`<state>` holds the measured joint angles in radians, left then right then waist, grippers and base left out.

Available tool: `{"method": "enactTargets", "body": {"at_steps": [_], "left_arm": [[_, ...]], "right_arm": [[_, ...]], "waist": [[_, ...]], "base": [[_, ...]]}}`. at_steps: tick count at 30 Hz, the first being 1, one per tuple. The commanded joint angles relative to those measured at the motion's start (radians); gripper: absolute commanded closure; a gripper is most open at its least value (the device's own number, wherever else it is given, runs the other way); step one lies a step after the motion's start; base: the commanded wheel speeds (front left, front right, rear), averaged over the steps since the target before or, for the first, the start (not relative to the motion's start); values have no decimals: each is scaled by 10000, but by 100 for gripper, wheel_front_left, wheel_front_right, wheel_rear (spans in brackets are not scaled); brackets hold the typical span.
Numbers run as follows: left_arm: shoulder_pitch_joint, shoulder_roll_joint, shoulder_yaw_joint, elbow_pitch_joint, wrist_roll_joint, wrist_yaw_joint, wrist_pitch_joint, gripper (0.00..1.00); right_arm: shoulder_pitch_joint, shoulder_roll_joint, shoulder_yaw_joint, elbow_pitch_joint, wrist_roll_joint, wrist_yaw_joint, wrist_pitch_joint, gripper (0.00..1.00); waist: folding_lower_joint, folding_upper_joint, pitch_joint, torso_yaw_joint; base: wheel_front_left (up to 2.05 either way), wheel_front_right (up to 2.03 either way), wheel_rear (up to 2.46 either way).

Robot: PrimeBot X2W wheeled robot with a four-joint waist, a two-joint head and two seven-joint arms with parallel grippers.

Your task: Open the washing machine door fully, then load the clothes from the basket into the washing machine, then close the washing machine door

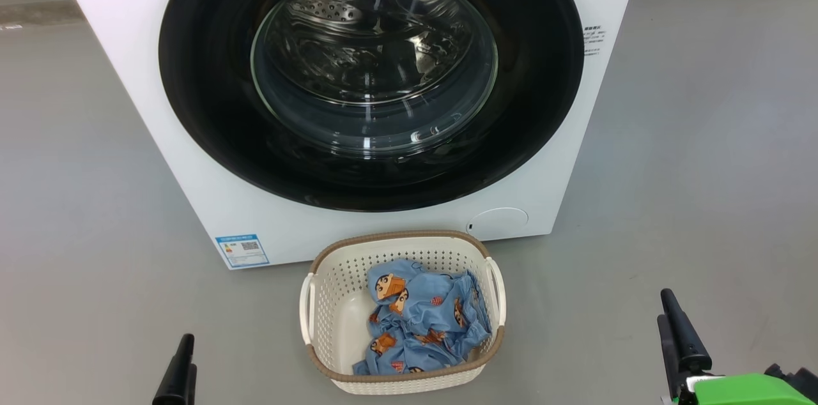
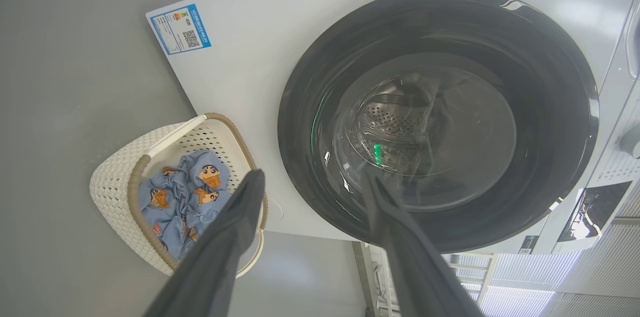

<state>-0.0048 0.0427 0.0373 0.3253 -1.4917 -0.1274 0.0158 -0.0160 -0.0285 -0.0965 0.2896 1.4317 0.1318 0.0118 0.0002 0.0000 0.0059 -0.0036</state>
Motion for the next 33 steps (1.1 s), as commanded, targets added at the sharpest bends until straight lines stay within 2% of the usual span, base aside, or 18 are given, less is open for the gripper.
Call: {"method": "enactTargets", "body": {"at_steps": [1, 18, 26, 33], "left_arm": [[-427, 179, 99, -217, 83, -10, -73, 0], [-560, 282, 296, -294, 2541, -15, -578, 0], [-585, 290, 508, -446, 4076, -17, -816, 0], [-579, 365, 582, -582, 5787, -19, -1054, 0]], "right_arm": [[-396, -71, 138, -319, -53, -3, -77, 0], [-604, -98, 433, -845, -2896, -5, -574, 0], [-673, -111, 715, -1051, -4450, -5, -808, 0], [-743, -124, 961, -1167, -6271, -6, -1042, 0]], "waist": [[-1, 0, 0, 0], [-1, 0, 12, -1], [-1, 0, 14, 16], [-1, 0, 21, 35]], "base": [[0, 0, 0], [0, 0, 0], [0, 0, 0], [0, 0, 0]]}}
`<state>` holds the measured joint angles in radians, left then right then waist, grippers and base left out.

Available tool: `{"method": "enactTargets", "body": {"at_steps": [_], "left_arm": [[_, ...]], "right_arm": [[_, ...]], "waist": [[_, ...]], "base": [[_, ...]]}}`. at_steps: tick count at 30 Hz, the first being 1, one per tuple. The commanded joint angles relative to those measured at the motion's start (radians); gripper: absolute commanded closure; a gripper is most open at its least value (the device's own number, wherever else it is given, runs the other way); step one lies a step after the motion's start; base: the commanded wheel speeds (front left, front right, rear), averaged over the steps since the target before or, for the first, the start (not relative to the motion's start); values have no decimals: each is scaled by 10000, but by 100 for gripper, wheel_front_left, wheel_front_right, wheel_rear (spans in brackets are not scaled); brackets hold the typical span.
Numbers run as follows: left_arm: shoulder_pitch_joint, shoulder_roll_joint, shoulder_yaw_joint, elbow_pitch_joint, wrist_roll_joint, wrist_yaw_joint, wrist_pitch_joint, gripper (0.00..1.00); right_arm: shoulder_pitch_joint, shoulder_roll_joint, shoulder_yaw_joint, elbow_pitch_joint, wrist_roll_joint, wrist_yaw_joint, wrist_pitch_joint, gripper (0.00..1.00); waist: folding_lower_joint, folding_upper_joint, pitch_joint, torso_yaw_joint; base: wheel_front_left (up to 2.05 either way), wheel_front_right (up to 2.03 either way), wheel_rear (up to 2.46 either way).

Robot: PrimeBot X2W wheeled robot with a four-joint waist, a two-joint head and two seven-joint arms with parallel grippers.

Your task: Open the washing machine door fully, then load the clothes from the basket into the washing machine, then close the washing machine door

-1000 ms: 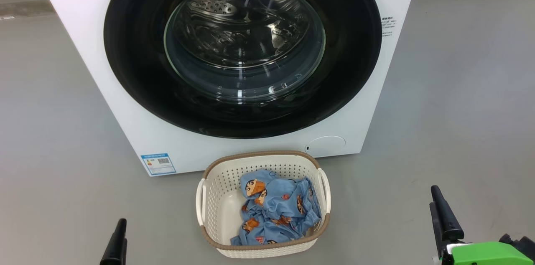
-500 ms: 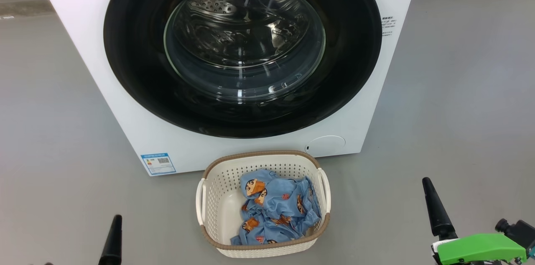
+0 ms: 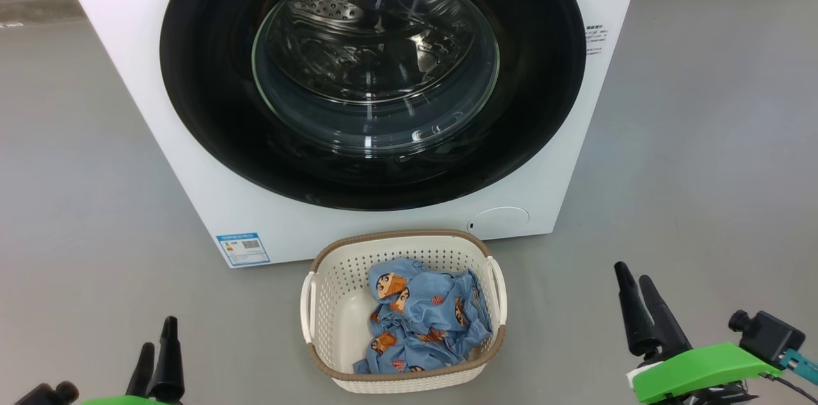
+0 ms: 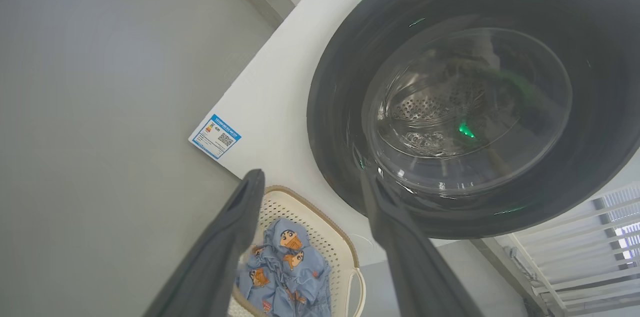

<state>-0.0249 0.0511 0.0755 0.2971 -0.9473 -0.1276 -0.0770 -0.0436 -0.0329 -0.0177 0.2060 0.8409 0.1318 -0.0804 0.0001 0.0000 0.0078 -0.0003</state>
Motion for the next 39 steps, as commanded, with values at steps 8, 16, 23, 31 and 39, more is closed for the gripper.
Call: {"method": "enactTargets", "body": {"at_steps": [8, 16, 23, 31, 39], "left_arm": [[-383, 313, 231, -339, 1601, -18, -334, 0], [-271, 329, 264, -455, 2942, -20, -571, 0], [-147, 369, 307, -527, 3990, -22, -779, 0], [-109, 451, 349, -548, 4966, -24, -1016, 0], [-76, 559, 369, -590, 5914, -26, -1254, 0]], "right_arm": [[-521, -186, 333, -306, -1743, -7, -324, 0], [-488, -335, 438, -152, -3166, -7, -557, 0], [-475, -403, 508, -164, -4187, -8, -762, 0], [-484, -475, 502, -171, -5223, -9, -995, 0], [-539, -480, 439, -268, -6217, -9, -1229, 0]], "waist": [[-1, 0, -5, 10], [-1, 0, -54, -3], [-1, 0, -114, -42], [-1, 0, -142, -39], [-1, 0, -127, -85]], "base": [[0, 0, 0], [0, 0, 0], [0, 0, 0], [0, 0, 0], [0, 0, 0]]}}
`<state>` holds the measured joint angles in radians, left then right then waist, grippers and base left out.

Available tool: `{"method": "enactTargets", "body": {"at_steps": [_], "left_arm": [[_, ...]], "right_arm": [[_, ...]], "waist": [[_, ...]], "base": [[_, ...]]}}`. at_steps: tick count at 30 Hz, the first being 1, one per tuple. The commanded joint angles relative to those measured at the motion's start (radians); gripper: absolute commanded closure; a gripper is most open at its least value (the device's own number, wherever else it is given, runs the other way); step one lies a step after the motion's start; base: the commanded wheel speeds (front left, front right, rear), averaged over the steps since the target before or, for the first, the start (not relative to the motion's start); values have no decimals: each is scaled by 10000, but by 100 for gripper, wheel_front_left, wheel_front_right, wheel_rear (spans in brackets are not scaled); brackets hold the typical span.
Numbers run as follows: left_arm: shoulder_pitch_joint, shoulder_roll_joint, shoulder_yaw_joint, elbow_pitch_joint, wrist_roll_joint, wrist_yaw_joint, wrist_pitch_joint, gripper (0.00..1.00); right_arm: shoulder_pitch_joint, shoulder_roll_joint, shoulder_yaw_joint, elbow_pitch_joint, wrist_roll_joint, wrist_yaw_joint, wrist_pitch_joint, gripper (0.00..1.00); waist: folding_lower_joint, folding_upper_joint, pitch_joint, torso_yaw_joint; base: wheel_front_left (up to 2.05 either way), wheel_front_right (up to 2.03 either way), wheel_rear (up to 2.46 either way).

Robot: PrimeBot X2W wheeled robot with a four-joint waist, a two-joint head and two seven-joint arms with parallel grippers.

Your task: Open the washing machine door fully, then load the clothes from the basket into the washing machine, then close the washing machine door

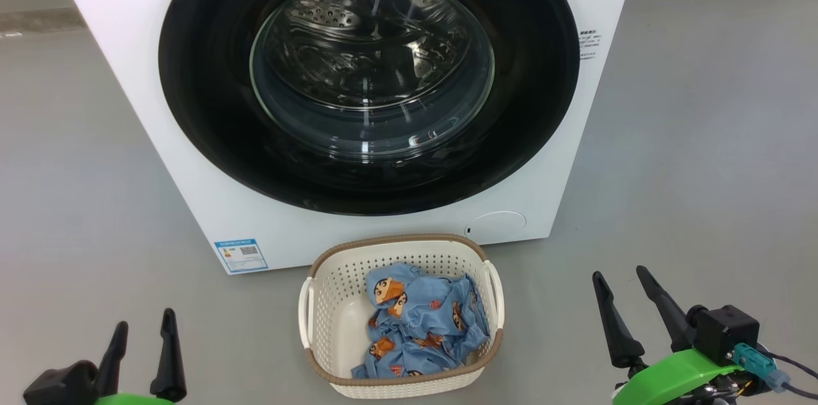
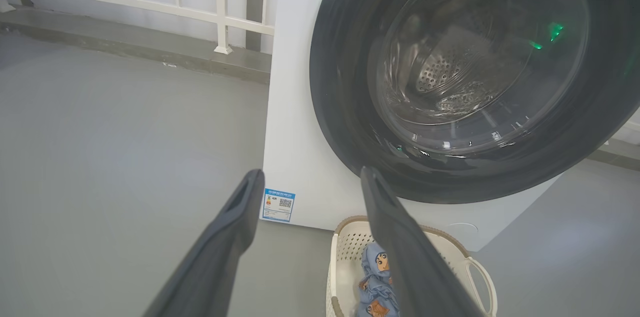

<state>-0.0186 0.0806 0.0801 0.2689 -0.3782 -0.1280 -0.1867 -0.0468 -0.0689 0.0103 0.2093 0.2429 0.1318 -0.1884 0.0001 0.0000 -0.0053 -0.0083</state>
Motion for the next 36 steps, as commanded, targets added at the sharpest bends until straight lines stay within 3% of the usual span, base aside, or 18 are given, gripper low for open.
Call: {"method": "enactTargets", "body": {"at_steps": [1, 21, 36], "left_arm": [[-140, 273, 325, -314, 341, -22, -187, 0], [-193, 442, 412, -410, 2566, -27, -751, 0], [-98, 384, 514, -483, 2573, -27, -751, 0]], "right_arm": [[-522, -122, 163, -310, -363, -10, -179, 0], [-753, -188, 378, -546, -2775, -11, -734, 0], [-603, -47, 6, -658, -2699, -11, -734, 0]], "waist": [[-1, 0, 7, -13], [-1, 0, -12, -47], [-1, 0, 47, -107]], "base": [[0, 0, 0], [0, 0, 0], [0, 0, 0]]}}
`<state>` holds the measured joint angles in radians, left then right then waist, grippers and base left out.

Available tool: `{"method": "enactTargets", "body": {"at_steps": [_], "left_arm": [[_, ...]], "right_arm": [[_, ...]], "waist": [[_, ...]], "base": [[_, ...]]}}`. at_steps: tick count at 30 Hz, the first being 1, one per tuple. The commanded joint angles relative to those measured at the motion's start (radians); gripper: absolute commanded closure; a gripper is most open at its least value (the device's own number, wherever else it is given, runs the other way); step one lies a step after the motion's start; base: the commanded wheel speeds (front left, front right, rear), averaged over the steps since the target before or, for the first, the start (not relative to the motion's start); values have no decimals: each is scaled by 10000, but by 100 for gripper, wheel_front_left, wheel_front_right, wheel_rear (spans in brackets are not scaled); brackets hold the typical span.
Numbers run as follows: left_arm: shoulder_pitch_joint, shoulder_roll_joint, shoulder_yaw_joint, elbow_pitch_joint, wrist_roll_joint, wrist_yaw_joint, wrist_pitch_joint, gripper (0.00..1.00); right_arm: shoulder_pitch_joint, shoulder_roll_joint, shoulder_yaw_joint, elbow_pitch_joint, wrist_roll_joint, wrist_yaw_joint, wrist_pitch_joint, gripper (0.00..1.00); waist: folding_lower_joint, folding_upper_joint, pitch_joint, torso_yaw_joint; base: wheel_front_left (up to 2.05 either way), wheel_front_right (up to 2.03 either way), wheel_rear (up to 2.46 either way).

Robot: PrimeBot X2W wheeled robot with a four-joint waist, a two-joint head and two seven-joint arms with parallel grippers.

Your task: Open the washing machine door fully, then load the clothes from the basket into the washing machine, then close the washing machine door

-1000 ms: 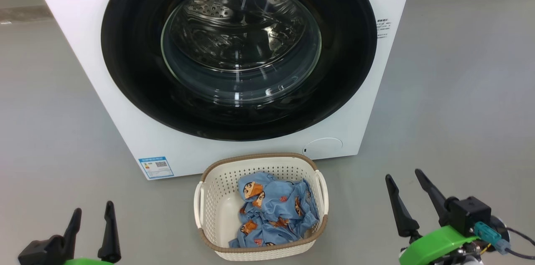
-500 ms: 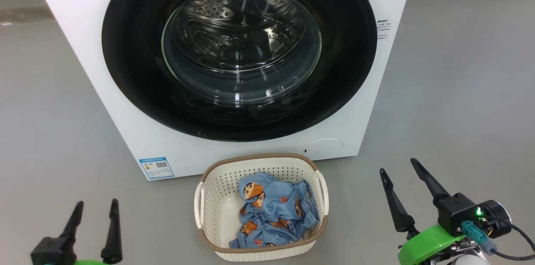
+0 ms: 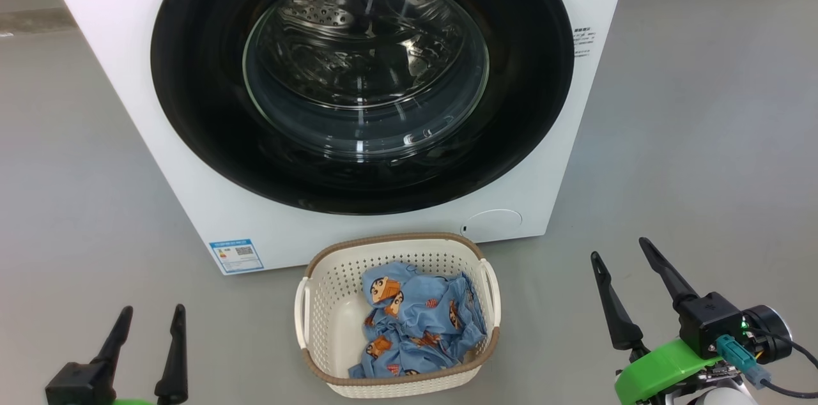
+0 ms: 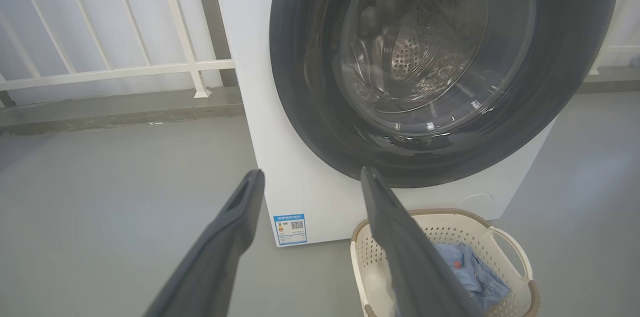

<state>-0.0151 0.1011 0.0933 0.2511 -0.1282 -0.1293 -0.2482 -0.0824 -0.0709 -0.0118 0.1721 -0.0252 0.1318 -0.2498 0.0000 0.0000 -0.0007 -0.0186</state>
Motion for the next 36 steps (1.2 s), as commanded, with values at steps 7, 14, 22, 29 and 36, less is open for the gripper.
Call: {"method": "enactTargets", "body": {"at_steps": [7, 14, 22, 29, 36], "left_arm": [[-138, 184, 422, -286, 44, -14, -136, 0], [-140, 114, 501, -349, 50, -14, -136, 0], [-147, 138, 544, -347, 12, -14, -136, 0], [-131, 156, 524, -335, -22, -14, -136, 0], [-153, 173, 512, -283, -50, -14, -136, 0]], "right_arm": [[-185, -1, 148, -279, -21, -11, -120, 0], [-172, 23, 111, -274, -32, -11, -120, 0], [-107, 71, -47, -92, 33, -11, -120, 0], [-94, 99, -100, 197, -25, -11, -120, 0], [-105, 136, -353, 424, -109, -11, -120, 0]], "waist": [[0, 0, 16, 4], [0, 0, 25, 29], [0, 0, 55, 60], [0, 0, 75, 57], [0, 0, 91, 64]], "base": [[0, 0, 0], [0, 0, 0], [0, 0, 0], [0, 0, 0], [0, 0, 0]]}}
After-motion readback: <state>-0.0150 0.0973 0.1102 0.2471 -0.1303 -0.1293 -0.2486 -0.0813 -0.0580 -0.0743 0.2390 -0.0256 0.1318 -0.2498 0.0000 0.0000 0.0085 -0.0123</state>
